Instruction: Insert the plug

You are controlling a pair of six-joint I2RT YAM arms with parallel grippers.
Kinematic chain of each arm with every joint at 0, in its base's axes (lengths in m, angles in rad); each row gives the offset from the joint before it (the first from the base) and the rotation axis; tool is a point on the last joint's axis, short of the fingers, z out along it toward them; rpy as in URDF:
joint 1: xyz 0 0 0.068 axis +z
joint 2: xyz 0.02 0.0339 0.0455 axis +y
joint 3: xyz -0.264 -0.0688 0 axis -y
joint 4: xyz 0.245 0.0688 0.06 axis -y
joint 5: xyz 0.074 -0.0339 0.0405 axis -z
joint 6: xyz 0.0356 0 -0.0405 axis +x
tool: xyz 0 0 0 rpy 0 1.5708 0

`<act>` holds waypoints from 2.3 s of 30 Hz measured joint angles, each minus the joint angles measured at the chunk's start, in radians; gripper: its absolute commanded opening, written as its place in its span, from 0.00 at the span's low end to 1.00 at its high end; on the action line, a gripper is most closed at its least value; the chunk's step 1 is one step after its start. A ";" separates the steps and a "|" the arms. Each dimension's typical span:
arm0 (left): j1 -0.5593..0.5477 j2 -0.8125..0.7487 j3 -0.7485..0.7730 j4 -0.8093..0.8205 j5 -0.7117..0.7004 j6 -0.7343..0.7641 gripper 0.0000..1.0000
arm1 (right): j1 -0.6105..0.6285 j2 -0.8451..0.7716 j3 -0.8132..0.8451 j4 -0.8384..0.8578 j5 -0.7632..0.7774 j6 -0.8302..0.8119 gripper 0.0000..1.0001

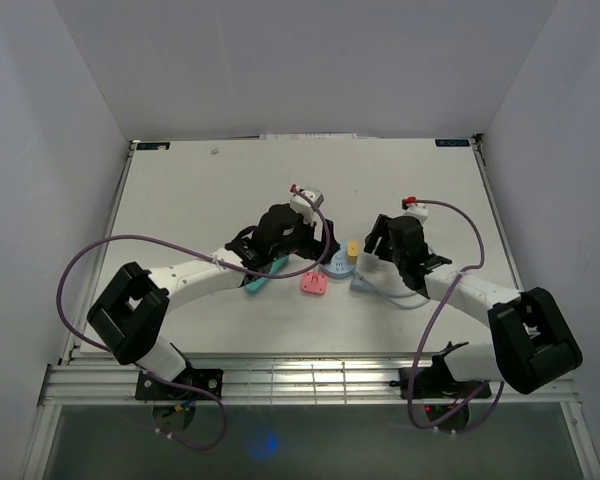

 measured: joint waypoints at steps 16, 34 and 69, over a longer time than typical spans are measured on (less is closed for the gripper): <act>0.000 -0.137 -0.228 0.282 0.200 0.003 0.98 | 0.000 -0.228 -0.025 -0.008 -0.270 0.133 0.52; 0.000 -0.142 -0.338 0.553 0.216 -0.066 0.98 | 0.115 -0.287 -0.025 0.105 -0.404 0.371 0.51; 0.013 -0.204 -0.496 0.843 0.440 0.139 0.93 | 0.199 -0.275 -0.075 0.190 -0.609 0.550 0.53</act>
